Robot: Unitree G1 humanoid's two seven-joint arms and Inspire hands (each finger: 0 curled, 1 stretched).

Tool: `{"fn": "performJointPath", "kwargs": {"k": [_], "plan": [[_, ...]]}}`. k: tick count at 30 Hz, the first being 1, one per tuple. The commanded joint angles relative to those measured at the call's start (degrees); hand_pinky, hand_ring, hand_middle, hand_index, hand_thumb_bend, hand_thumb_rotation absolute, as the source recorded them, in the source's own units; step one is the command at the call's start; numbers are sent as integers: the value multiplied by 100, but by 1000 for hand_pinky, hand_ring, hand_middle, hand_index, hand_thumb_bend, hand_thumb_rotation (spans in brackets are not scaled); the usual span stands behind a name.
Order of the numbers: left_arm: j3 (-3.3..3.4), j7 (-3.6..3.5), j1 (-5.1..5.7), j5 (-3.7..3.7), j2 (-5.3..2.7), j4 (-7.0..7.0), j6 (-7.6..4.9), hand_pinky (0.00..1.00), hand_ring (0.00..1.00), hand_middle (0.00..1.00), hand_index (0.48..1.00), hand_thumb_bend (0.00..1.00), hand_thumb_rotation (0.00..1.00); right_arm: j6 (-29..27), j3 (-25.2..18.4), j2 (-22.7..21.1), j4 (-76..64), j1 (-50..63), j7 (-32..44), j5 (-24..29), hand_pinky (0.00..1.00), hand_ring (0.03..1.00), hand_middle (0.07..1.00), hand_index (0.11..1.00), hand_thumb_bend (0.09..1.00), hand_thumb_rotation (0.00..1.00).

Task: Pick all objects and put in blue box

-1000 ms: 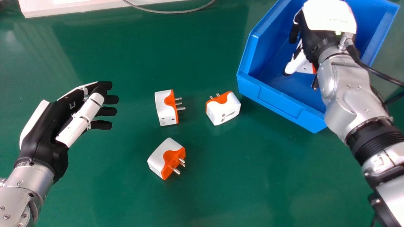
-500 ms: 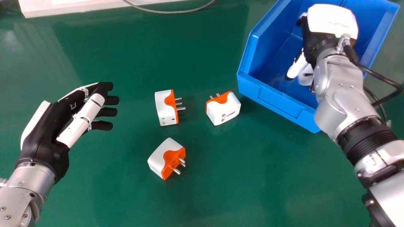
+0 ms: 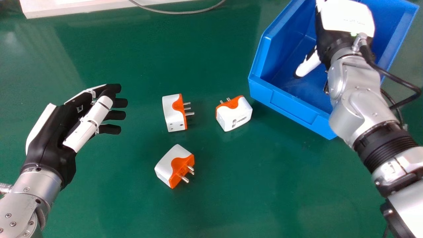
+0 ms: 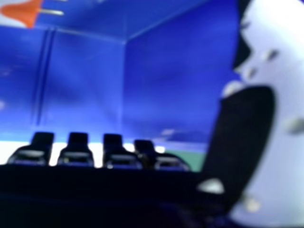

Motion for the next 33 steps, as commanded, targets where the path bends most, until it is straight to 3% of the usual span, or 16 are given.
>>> {"fn": "performJointPath", "kwargs": {"k": [1,5,12,19,25,33], "plan": [[-25,36,-68,-5,-3,-28,-95,639,721,741,784,335,671,159,-158,-44,-366,-81,-90,24,999,1000,1000,1000,721,159],[-48,84,-68,20,-15,-52,-80,638,721,742,785,336,670,492,-348,45,-1077,162,-52,135,1000,1000,1000,1000,691,141],[-90,243,1,70,-71,-156,-63,637,719,732,773,355,683,1091,-581,210,-2948,1097,-163,38,1000,1000,1000,1000,655,73],[-104,306,59,76,-82,-223,-68,636,717,728,769,353,686,1434,-477,503,-5028,2329,-320,-432,1000,1000,1000,1000,638,37],[-89,298,90,56,-62,-246,-63,636,717,728,768,351,685,1277,-268,556,-6123,3144,-194,-867,995,1000,1000,1000,635,62],[-88,295,101,43,-40,-352,42,633,717,728,767,350,684,2,-174,629,-7170,4475,-770,-830,999,1000,1000,990,616,96]]}}
